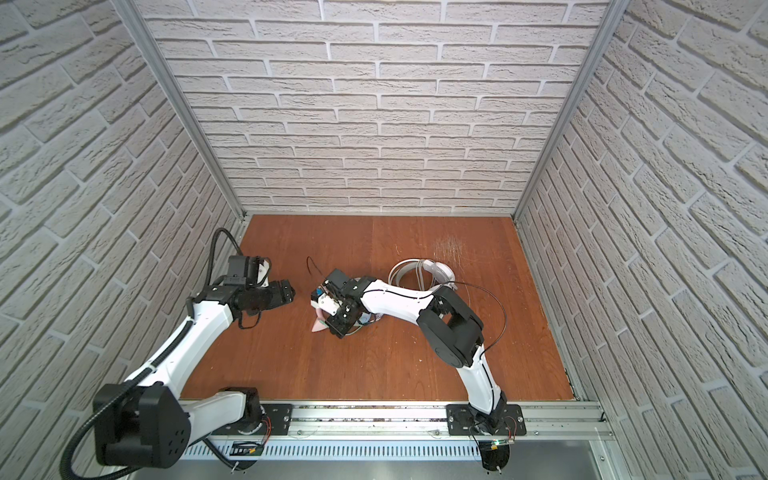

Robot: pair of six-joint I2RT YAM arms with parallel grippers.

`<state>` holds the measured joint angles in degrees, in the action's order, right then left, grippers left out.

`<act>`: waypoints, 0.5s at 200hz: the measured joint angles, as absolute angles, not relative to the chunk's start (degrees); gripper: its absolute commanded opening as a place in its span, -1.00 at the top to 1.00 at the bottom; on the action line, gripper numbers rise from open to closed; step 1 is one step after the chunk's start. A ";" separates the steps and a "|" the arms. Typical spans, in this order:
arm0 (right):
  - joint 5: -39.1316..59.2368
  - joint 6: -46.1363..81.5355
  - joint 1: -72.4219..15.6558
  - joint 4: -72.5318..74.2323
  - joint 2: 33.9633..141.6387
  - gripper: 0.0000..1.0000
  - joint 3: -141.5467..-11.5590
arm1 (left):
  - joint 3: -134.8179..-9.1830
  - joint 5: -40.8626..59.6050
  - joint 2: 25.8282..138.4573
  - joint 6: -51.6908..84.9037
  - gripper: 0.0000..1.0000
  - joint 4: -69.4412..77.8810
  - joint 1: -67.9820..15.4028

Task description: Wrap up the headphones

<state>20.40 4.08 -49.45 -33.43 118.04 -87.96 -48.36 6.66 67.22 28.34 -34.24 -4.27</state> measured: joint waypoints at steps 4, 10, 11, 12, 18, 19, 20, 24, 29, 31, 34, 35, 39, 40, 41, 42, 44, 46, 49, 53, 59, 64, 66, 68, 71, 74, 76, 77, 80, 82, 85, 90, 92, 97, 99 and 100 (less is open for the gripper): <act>20.51 4.80 -49.25 -33.15 118.04 0.89 -87.96 | -48.36 6.63 67.26 28.34 -0.71 -34.24 -4.32; 20.64 6.00 -48.97 -32.71 118.04 0.89 -87.96 | -48.36 6.63 67.37 28.34 -0.68 -34.22 -4.38; 20.69 6.13 -48.93 -32.67 118.04 0.89 -87.96 | -48.36 6.63 67.40 28.36 -0.67 -34.20 -4.40; 20.69 6.50 -48.86 -32.53 118.04 0.89 -87.96 | -48.36 6.61 67.42 28.38 -0.67 -34.20 -4.43; 20.73 7.81 -48.62 -32.14 118.04 0.89 -88.01 | -48.34 6.48 67.57 28.36 -0.64 -34.17 -4.54; 20.75 8.03 -48.60 -32.12 118.04 0.89 -88.01 | -48.34 6.46 67.59 28.38 -0.64 -34.15 -4.58; 20.73 8.29 -48.53 -32.10 118.04 0.89 -88.05 | -48.34 6.46 67.61 28.40 -0.63 -34.15 -4.58; 20.78 8.95 -48.40 -31.99 118.04 0.88 -88.12 | -48.34 6.46 67.75 28.34 -0.61 -34.11 -4.69; 20.80 10.00 -48.21 -31.81 118.04 0.88 -88.23 | -48.34 6.42 67.88 28.40 -0.58 -34.04 -4.91; 20.82 10.35 -48.14 -31.83 118.04 0.88 -88.29 | -48.34 6.37 67.92 28.36 -0.57 -34.02 -4.99; 20.84 10.96 -48.05 -31.77 118.04 0.88 -88.40 | -48.34 6.37 68.03 28.42 -0.56 -33.95 -5.15; 20.82 11.09 -48.03 -31.77 118.04 0.88 -88.42 | -48.34 6.35 68.05 28.40 -0.56 -33.93 -5.21; 20.82 11.86 -47.86 -31.68 118.04 0.88 -88.60 | -48.34 6.28 68.16 28.38 -0.54 -33.85 -5.41; 20.84 12.08 -47.81 -31.66 118.04 0.88 -88.66 | -48.34 6.31 68.20 28.38 -0.54 -33.85 -5.45; 20.84 12.23 -47.79 -31.66 118.04 0.88 -88.71 | -48.34 6.28 68.25 28.42 -0.54 -33.82 -5.52; 20.84 12.49 -47.75 -31.64 118.04 0.89 -88.75 | -48.34 6.28 68.25 28.42 -0.53 -33.80 -5.56; 20.84 12.80 -47.70 -31.59 118.04 0.89 -88.84 | -48.34 6.24 68.31 28.36 -0.53 -33.76 -5.65; 20.82 13.28 -47.62 -31.53 118.04 0.88 -88.92 | -48.34 6.24 68.38 28.38 -0.52 -33.71 -5.78; 20.80 13.74 -47.55 -31.48 118.04 0.88 -89.06 | -48.31 6.24 68.45 28.38 -0.51 -33.63 -5.96; 20.78 14.59 -47.44 -31.38 118.04 0.88 -89.21 | -48.25 6.22 68.55 28.36 -0.49 -33.45 -6.20; 20.73 15.79 -47.33 -31.29 118.04 0.89 -89.49 | -48.18 6.22 68.71 28.38 -0.46 -33.23 -6.61; 20.69 16.51 -47.27 -31.14 118.04 0.88 -89.67 | -48.10 6.20 68.79 28.36 -0.44 -32.99 -6.94; 20.67 16.93 -47.24 -31.07 118.04 0.88 -89.71 | -48.03 6.24 68.88 28.38 -0.42 -32.91 -7.07; 20.64 17.37 -47.24 -30.98 118.04 0.88 -89.76 | -48.01 6.24 68.93 28.38 -0.41 -32.84 -7.25; 20.64 17.65 -47.24 -30.89 118.04 0.89 -89.80 | -47.97 6.24 68.97 28.36 -0.39 -32.75 -7.44; 20.62 18.35 -47.24 -30.81 118.04 0.88 -89.84 | -47.88 6.31 69.04 28.38 -0.37 -32.53 -7.68; 20.64 18.52 -47.24 -30.72 118.04 0.88 -89.89 | -47.81 6.31 69.08 28.36 -0.36 -32.40 -7.81; 20.62 18.68 -47.24 -30.70 118.04 0.88 -89.91 | -47.79 6.31 69.08 28.38 -0.35 -32.34 -7.86; 20.60 19.25 -47.24 -30.61 118.04 0.88 -89.95 | -47.68 6.46 69.12 28.47 -0.33 -32.12 -8.08; 20.60 19.35 -47.24 -30.59 118.04 0.88 -89.97 | -47.59 6.52 69.14 28.51 -0.31 -31.92 -8.23; 20.56 19.94 -47.24 -30.55 118.04 0.89 -90.02 | -47.42 6.61 69.19 28.56 -0.30 -31.59 -8.47; 20.49 20.64 -47.24 -30.50 118.06 0.88 -90.04 | -47.13 6.90 69.21 28.67 -0.25 -31.03 -8.82; 20.45 20.78 -47.27 -30.50 118.06 0.88 -90.06 | -47.03 7.03 69.23 28.82 -0.24 -30.79 -8.93; 20.32 21.32 -47.27 -30.50 118.06 0.89 -90.11 | -46.70 7.49 69.28 29.04 -0.19 -30.09 -9.30; 20.27 21.61 -47.27 -30.50 118.08 0.88 -90.13 | -46.54 7.68 69.30 29.17 -0.17 -29.80 -9.43; 20.21 21.85 -47.24 -30.50 118.08 0.88 -90.13 | -46.41 7.88 69.32 29.50 -0.16 -29.52 -9.54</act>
<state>20.21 21.85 -47.24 -30.50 118.08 -90.13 -46.41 7.88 69.32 29.50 -29.52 -9.54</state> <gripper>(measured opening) 0.066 0.626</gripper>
